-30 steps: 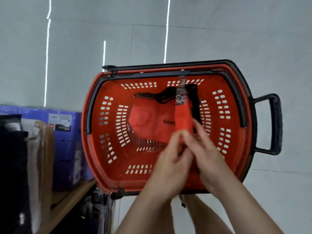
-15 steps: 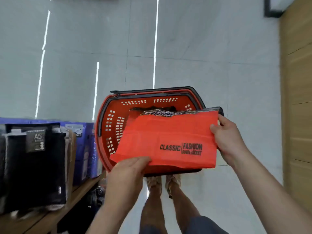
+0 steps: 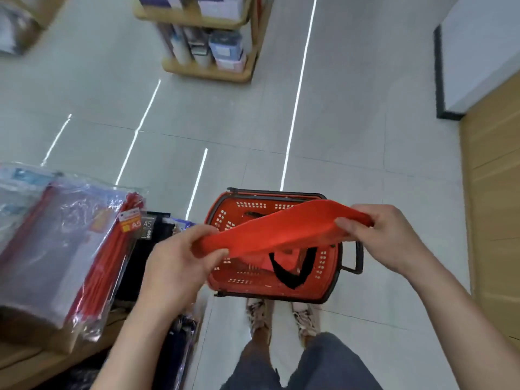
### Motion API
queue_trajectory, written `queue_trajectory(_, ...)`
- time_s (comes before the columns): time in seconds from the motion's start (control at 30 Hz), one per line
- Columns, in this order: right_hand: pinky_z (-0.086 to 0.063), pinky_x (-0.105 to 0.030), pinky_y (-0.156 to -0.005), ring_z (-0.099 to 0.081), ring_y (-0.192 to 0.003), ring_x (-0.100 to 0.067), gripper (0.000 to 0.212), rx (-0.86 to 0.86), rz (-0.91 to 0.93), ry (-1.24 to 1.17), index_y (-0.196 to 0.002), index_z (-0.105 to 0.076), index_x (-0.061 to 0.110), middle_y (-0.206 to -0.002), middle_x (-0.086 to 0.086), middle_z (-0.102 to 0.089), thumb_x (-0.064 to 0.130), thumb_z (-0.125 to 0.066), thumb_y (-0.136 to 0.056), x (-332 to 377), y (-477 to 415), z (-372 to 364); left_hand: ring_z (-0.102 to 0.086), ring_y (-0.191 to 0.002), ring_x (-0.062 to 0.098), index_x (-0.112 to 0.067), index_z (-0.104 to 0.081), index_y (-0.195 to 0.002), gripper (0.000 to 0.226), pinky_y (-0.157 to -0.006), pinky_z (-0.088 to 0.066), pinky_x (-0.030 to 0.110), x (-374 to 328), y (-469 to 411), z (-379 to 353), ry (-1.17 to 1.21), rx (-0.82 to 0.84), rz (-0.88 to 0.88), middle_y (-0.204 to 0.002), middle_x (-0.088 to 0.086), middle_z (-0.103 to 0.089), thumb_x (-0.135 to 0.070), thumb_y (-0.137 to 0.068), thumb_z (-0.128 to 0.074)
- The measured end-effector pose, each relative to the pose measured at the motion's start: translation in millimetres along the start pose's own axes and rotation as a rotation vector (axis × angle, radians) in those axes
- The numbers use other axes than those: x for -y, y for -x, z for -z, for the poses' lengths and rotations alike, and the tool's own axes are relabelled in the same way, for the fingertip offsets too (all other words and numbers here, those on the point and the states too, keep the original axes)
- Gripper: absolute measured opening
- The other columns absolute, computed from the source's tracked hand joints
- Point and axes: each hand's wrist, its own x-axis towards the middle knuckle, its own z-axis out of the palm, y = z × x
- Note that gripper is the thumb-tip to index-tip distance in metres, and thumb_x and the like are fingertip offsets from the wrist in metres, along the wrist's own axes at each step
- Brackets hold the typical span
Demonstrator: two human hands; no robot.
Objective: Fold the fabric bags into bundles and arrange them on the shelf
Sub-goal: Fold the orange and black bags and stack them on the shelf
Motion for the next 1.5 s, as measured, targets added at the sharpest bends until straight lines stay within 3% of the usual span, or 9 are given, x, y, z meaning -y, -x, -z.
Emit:
queue_trajectory(0.13,-0.061,-0.034,-0.067,-0.072,-0.073,-0.025,0.01,-0.029,0.079,-0.142,-0.084,-0.072,0.007,-0.086,-0.022,-0.07,0.011,-0.066,-0.09,29.9,7.2,26.8,-0.061,-0.063,0.002,-0.02,-0.07,-0.088,0.019,-0.058,-0.048,0.012,-2.7,49.8,17.6,0.443,-0.045,0.213,-0.074,-0.002,-0.07,-0.004,-0.079,-0.077)
queue_trajectory(0.27,-0.06,-0.044,-0.058,-0.068,-0.06,-0.036,0.012,-0.014,0.185,-0.083,-0.088,-0.07,0.01,-0.078,-0.017,-0.063,0.021,-0.068,-0.089,59.0,12.8,40.1,-0.058,-0.059,0.001,-0.027,-0.066,-0.082,0.022,-0.056,-0.046,0.015,-9.3,100.2,14.6,0.332,-0.266,0.127,-0.072,-0.01,-0.067,-0.007,-0.088,-0.068)
queue_trajectory(0.5,-0.049,-0.01,-0.056,-0.068,-0.067,0.002,0.028,0.459,0.328,0.086,-0.094,-0.07,0.029,-0.074,0.018,-0.072,0.011,-0.081,-0.074,119.6,37.2,21.1,-0.052,-0.059,-0.001,-0.025,-0.067,-0.079,0.017,-0.057,-0.04,0.011,5.1,186.6,52.2,0.412,-0.723,0.191,-0.069,-0.015,-0.066,-0.009,-0.082,-0.075)
queue_trajectory(0.63,-0.05,-0.01,-0.059,-0.068,-0.067,0.0,0.017,0.543,0.427,0.018,-0.09,-0.072,0.026,-0.076,0.013,-0.074,0.01,-0.069,-0.087,147.5,62.8,-26.8,-0.058,-0.058,0.002,-0.02,-0.072,-0.083,0.017,-0.053,-0.045,0.012,30.9,260.6,81.4,0.638,-0.689,0.299,-0.068,-0.009,-0.07,-0.009,-0.072,-0.079)
queue_trajectory(0.73,-0.045,-0.01,-0.051,-0.059,-0.055,0.002,0.015,0.678,0.468,-0.036,-0.09,-0.07,0.014,-0.063,0.012,-0.069,0.002,-0.061,-0.09,166.8,92.9,-67.9,-0.071,-0.075,0.014,-0.014,-0.076,-0.089,0.032,-0.062,-0.053,0.016,55.7,331.4,94.1,0.762,-0.597,0.353,-0.083,0.001,-0.075,-0.027,-0.062,-0.086)
queue_trajectory(0.9,-0.047,-0.013,-0.05,-0.059,-0.058,-0.003,0.015,0.821,0.492,-0.129,-0.086,-0.071,0.008,-0.068,0.005,-0.07,0.021,-0.068,-0.08,199.2,163.2,-141.6,-0.071,-0.077,0.015,-0.018,-0.075,-0.086,0.068,-0.067,-0.057,0.021,85.8,445.5,101.4,0.725,-0.841,0.439,-0.087,0.005,-0.076,-0.079,-0.056,-0.072)
queue_trajectory(1.07,-0.051,-0.029,-0.065,-0.064,-0.072,-0.013,0.064,0.929,0.583,0.018,-0.093,-0.075,0.016,-0.088,-0.007,-0.075,0.07,-0.074,-0.06,219.5,252.7,-209.8,-0.051,-0.064,0.02,0.01,-0.057,-0.079,0.081,-0.065,-0.038,0.037,118.9,558.4,114.4,0.653,-1.061,0.476,-0.07,0.018,-0.065,-0.07,-0.087,-0.049)
queue_trajectory(1.27,-0.037,-0.027,-0.058,-0.044,-0.076,-0.024,0.03,1.161,0.656,0.203,-0.108,-0.066,0.002,-0.087,-0.016,-0.057,0.026,-0.051,-0.098,252.5,358.0,-282.5,-0.053,-0.051,-0.003,-0.019,-0.071,-0.092,0.01,-0.049,-0.042,0.013,150.0,679.2,133.7,0.613,-1.347,0.476,-0.065,-0.015,-0.068,-0.019,-0.093,-0.062)
queue_trajectory(1.5,-0.023,-0.023,-0.046,-0.034,-0.051,-0.007,0.024,1.215,0.834,0.186,-0.09,-0.066,0.016,-0.068,-0.001,-0.043,0.03,-0.05,-0.101,311.3,473.5,-357.9,-0.057,-0.04,0.007,-0.022,-0.061,-0.094,0.015,-0.041,-0.048,0.022,193.1,778.3,173.8,0.535,-1.522,0.568,-0.056,-0.004,-0.064,-0.007,-0.094,-0.06)
